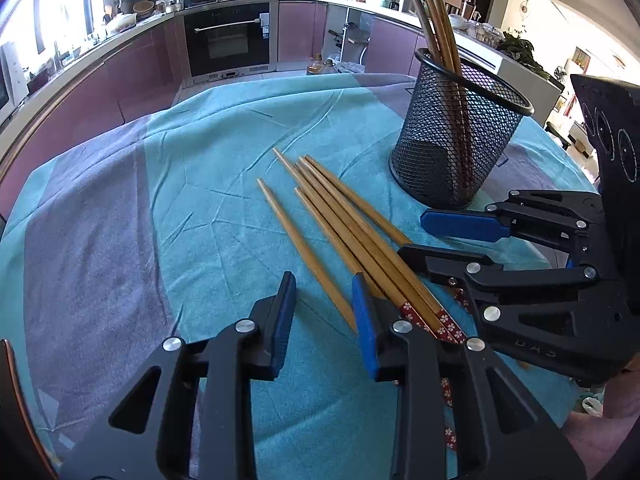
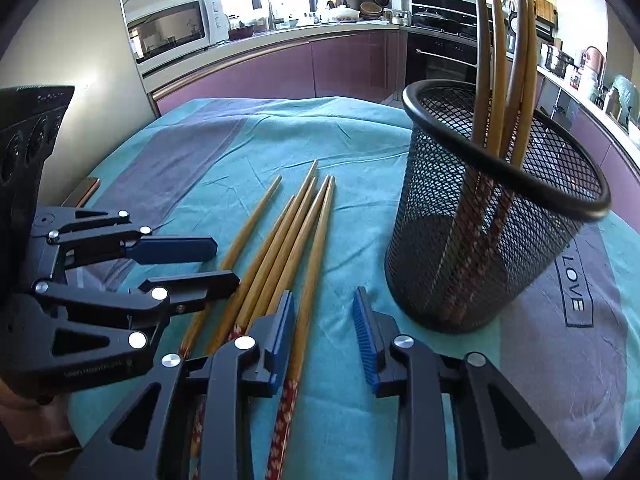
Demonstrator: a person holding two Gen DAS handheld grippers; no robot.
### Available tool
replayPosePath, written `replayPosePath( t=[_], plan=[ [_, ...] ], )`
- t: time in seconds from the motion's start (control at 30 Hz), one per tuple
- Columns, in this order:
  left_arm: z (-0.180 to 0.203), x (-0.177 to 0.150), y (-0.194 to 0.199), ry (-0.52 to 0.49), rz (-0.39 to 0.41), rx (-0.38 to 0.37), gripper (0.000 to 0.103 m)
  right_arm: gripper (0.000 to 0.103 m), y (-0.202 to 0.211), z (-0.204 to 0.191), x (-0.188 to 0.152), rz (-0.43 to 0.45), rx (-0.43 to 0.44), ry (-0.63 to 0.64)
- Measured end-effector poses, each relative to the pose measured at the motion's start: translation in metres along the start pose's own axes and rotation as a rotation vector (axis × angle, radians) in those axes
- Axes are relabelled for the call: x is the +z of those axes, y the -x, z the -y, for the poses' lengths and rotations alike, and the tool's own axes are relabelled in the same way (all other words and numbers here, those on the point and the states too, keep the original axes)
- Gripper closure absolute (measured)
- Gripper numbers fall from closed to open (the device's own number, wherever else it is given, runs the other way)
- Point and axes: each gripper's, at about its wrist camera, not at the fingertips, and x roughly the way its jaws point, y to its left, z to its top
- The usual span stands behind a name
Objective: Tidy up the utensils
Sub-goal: 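Grasp a chopstick with the right tool while the left tool grasps another, lift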
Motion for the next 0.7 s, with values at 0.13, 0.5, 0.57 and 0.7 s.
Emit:
replayPosePath(
  t=[0.13,0.5,0.57,0.7],
  plan=[
    [-0.001,0.002,-0.001,0.017,0.003,0.008,0.084,0.094,0.000,0.005,-0.001,0.004,0.024,-0.037],
    [-0.013,-0.004,0.012,0.099,0.029,-0.060,0.095,0.097,0.020,0.014,-0.011,0.052,0.100,-0.074],
    [-0.010,-0.007,0.015,0.087,0.030,-0.070,0.095,0.097,0.024,0.013,-0.013,0.051,0.112,-0.048],
    [-0.004,-0.009,0.013,0.058,0.016,-0.080,0.095,0.097,0.023,0.010,-0.015,0.027,0.122,-0.015]
  ],
)
